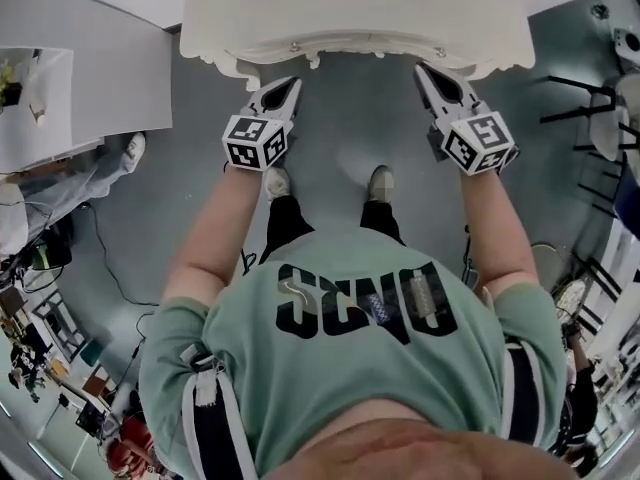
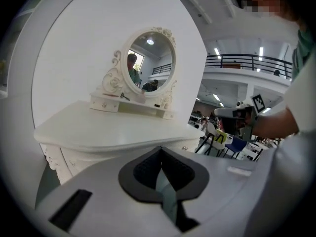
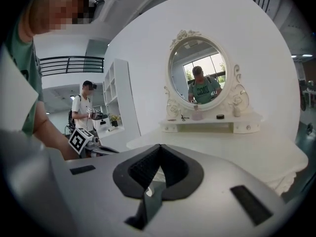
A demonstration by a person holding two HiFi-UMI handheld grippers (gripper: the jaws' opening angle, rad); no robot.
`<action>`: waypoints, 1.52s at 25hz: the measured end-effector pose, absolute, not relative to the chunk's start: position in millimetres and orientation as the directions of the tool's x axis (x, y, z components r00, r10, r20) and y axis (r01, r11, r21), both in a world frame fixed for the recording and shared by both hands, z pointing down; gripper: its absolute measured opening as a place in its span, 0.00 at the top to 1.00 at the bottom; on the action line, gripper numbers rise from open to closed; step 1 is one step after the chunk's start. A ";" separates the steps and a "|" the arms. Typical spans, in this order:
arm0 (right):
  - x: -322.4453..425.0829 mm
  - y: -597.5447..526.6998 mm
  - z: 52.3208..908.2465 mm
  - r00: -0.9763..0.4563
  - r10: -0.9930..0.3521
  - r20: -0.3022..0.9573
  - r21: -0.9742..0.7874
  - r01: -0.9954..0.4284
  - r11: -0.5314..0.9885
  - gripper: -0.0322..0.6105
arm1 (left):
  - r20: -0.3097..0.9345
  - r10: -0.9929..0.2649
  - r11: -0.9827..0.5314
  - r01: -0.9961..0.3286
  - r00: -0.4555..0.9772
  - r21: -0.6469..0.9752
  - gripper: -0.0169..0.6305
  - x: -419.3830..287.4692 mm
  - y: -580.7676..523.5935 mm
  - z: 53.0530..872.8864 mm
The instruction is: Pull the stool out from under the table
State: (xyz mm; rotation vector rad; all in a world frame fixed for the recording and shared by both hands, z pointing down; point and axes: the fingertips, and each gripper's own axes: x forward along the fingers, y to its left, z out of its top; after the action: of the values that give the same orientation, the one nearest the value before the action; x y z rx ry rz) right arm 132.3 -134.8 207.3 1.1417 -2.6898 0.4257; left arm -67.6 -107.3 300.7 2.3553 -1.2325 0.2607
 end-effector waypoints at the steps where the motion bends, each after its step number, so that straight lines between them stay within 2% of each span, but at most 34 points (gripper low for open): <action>1: 135.1 -138.9 222.6 -0.683 -0.672 0.286 -0.197 -0.729 0.656 0.97 | 0.389 -0.721 -0.485 -0.819 0.573 0.308 0.98 -66.2 -112.3 317.9; 12: 127.0 -155.7 412.2 -0.669 -0.681 0.297 -0.264 -0.743 0.615 0.97 | 0.517 -0.664 -0.475 -0.838 0.541 0.267 0.98 -65.9 -152.1 538.0; 18: 132.0 -150.2 510.6 -0.660 -0.686 0.305 -0.286 -0.751 0.595 0.97 | 0.533 -0.678 -0.432 -0.862 0.505 0.267 0.98 -70.5 -173.2 643.6; 24: 133.6 -150.0 568.8 -0.655 -0.684 0.321 -0.281 -0.756 0.592 0.97 | 0.550 -0.703 -0.386 -0.892 0.451 0.236 0.97 -85.8 -205.0 722.6; 26: 136.3 -151.4 582.8 -0.651 -0.685 0.328 -0.281 -0.759 0.587 0.97 | 0.561 -0.708 -0.377 -0.901 0.428 0.212 0.90 -89.9 -223.7 748.7; 28: 138.5 -152.1 594.4 -0.648 -0.683 0.338 -0.277 -0.762 0.586 0.97 | 0.579 -0.705 -0.382 -0.907 0.409 0.177 0.76 -92.5 -247.6 773.6; 32: 145.1 -150.5 610.6 -0.641 -0.680 0.357 -0.265 -0.767 0.584 0.97 | 0.605 -0.702 -0.365 -0.920 0.374 0.145 0.61 -95.0 -294.5 806.2; 38: 155.6 -156.1 618.8 -0.634 -0.687 0.356 -0.255 -0.773 0.581 0.97 | 0.666 -0.654 -0.400 -0.911 0.358 0.098 0.50 -85.9 -328.3 849.1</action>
State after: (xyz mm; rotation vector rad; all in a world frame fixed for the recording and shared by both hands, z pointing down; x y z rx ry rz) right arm 155.6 -156.1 618.8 1.2154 -2.5939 0.5762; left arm -85.9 -328.3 849.1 2.1688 -1.3597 0.7547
